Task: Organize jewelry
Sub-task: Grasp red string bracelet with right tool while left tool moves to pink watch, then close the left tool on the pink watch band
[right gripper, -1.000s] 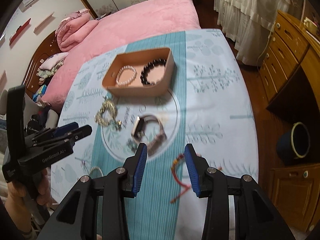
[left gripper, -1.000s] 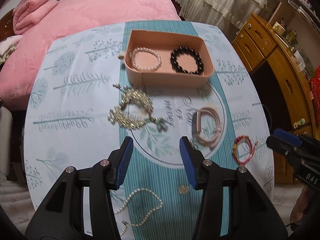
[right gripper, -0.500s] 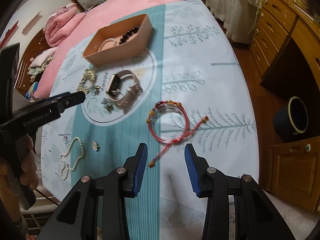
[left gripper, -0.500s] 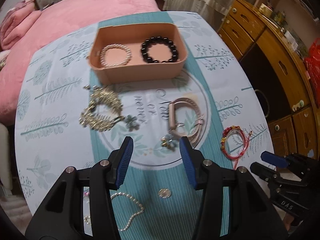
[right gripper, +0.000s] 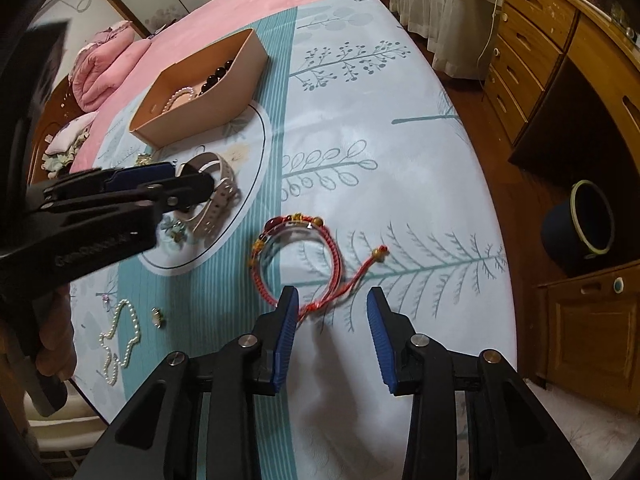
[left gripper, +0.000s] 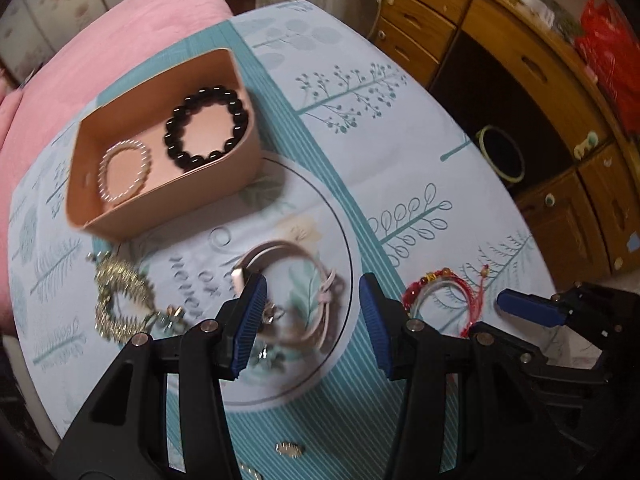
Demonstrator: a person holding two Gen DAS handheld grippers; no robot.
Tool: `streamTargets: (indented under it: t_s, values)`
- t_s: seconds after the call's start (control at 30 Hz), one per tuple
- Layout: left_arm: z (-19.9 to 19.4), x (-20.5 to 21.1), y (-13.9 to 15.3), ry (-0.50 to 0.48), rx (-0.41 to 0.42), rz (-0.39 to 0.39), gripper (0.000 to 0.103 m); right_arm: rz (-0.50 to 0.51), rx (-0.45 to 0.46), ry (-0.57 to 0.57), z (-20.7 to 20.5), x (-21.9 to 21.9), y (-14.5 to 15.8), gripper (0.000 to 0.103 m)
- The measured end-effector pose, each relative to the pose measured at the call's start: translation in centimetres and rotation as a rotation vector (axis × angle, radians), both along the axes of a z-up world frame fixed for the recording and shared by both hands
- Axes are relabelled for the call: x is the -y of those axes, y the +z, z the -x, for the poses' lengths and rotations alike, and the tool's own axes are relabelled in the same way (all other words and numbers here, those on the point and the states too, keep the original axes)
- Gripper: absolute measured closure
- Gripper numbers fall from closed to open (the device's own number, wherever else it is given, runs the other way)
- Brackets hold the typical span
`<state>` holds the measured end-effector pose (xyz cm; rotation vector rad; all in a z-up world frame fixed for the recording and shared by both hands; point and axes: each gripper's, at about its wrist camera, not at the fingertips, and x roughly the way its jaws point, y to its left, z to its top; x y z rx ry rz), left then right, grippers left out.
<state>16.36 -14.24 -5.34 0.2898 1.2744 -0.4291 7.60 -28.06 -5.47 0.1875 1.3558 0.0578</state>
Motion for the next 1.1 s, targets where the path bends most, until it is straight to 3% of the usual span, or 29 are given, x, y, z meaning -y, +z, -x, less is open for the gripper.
streamTargets:
  t_s: [0.37,0.47,0.6,0.83,1.0,1.1]
  values:
    - [-1.3,0.7,-2.6,-0.005,-0.056,-0.014,0.058,0.124,0.054,0.119,-2.7,-2.1,-1.4,0.079]
    - [-1.5,0.5,-2.8,0.001,-0.064,-0.007,0.059,0.165,0.070,0.140,-2.6,-2.5,-1.4,0.091]
    - [-1.5,0.5,-3.1,-0.004,-0.073,-0.010,0.070,0.178,0.077,0.150,-2.0,-2.4,-1.5,0.097]
    - [-1.1,0.3,-3.4,-0.011,-0.066,-0.029,0.072,0.178,0.076,0.158,-0.9,-2.3,-1.5,0.097]
    - [-1.0,0.7,-3.3,-0.013,-0.067,-0.030,0.092,0.168,0.071,0.148,-0.6,-2.1,-1.4,0.097]
    - [-1.1,0.9,-3.3,-0.007,-0.075,-0.018,0.096,0.155,0.066,0.134,-0.4,-1.8,-1.3,0.097]
